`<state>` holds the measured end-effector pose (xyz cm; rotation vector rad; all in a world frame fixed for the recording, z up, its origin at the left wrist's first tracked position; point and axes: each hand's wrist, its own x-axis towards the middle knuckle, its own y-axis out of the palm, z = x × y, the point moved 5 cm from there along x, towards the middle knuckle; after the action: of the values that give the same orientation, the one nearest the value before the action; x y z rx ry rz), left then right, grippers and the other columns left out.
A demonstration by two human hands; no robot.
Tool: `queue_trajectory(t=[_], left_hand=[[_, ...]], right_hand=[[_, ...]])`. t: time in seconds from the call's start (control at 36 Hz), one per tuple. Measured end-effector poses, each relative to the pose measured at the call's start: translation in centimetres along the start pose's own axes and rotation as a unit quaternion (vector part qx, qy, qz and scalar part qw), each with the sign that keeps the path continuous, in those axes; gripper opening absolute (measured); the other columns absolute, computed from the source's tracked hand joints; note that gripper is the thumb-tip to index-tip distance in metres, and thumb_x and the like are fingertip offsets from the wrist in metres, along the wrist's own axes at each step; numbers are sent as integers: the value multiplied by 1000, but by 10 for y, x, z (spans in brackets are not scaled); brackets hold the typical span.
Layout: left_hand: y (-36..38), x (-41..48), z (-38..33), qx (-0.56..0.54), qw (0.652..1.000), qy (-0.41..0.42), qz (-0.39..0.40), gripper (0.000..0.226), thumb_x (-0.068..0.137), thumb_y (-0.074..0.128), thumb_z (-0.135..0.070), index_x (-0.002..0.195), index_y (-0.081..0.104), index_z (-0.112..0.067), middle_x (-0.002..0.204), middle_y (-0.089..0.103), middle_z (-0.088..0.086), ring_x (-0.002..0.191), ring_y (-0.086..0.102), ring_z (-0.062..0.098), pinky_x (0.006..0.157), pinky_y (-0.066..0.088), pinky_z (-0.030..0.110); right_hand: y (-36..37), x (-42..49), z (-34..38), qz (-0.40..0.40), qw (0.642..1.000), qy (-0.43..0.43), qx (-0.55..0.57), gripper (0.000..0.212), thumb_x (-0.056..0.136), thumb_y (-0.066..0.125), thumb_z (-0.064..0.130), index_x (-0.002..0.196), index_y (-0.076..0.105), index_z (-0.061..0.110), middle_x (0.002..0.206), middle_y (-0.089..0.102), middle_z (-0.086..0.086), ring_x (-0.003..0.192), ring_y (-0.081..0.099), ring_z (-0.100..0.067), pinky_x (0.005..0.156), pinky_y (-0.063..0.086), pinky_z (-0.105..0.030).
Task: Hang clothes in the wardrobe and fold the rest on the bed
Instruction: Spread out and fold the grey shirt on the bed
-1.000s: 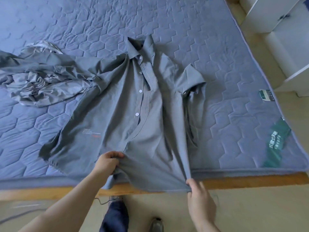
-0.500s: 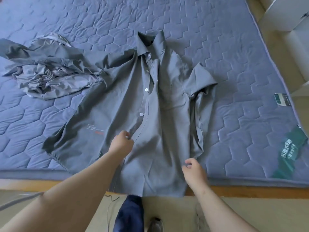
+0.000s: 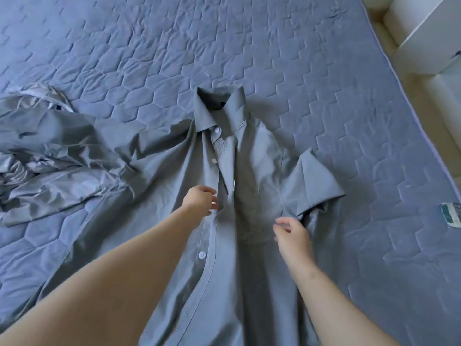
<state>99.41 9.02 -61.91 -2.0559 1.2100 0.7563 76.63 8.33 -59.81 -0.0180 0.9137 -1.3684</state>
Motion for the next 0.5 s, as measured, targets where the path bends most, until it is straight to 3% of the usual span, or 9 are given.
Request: queue_trajectory(t=[0.11, 0.19, 0.25, 0.31, 0.36, 0.42, 0.5], left_hand=[[17, 28, -25, -4, 1000, 14, 1, 11, 91, 49, -17, 83, 55, -16, 66, 54, 2, 62, 53, 21, 53, 37, 24], [29, 47, -47, -33, 999, 31, -6, 26, 83, 63, -30, 68, 47, -17, 49, 44, -3, 56, 40, 20, 59, 35, 26], [37, 56, -60, -96, 995, 10, -17, 21, 85, 66, -27, 90, 49, -15, 61, 50, -1, 56, 41, 14, 54, 37, 24], [42, 63, -67, -166, 986, -30, -18, 39, 83, 70, -24, 114, 50, -13, 85, 56, 6, 62, 49, 14, 55, 41, 25], [40, 67, -78, -195, 980, -27, -26, 32, 81, 72, -14, 108, 55, -10, 89, 60, 8, 65, 55, 17, 59, 48, 29], [27, 68, -97, -126, 987, 65, -77, 20, 80, 69, -6, 94, 58, -15, 80, 60, 3, 70, 58, 19, 65, 51, 30], [3, 60, -127, 136, 944, 251, -166, 32, 78, 63, -7, 108, 61, -18, 91, 60, -2, 90, 57, 20, 74, 43, 26]], right_hand=[[-2, 38, 4, -8, 1000, 10, 7, 13, 87, 56, 13, 87, 57, 27, 87, 60, 3, 93, 63, -30, 85, 48, -40], [-5, 68, -2, -25, 999, 32, 20, 21, 84, 58, 13, 75, 55, 32, 80, 61, 4, 93, 64, -34, 85, 49, -45], [-4, 85, -7, -23, 998, 46, 33, 22, 84, 58, 13, 73, 55, 32, 78, 62, 4, 93, 63, -36, 84, 49, -47], [-3, 96, -7, -13, 998, 50, 35, 21, 85, 57, 13, 74, 55, 32, 83, 65, -1, 92, 63, -34, 84, 49, -47], [-2, 103, -8, -1, 997, 55, 45, 19, 86, 55, 13, 76, 56, 29, 86, 67, -6, 85, 62, -32, 81, 48, -44], [-1, 111, -12, 11, 996, 63, 59, 18, 86, 55, 12, 76, 56, 27, 80, 66, -7, 78, 59, -29, 75, 46, -41], [0, 118, -14, 13, 995, 69, 73, 19, 86, 54, 10, 75, 57, 25, 75, 63, -7, 71, 56, -28, 67, 42, -38]])
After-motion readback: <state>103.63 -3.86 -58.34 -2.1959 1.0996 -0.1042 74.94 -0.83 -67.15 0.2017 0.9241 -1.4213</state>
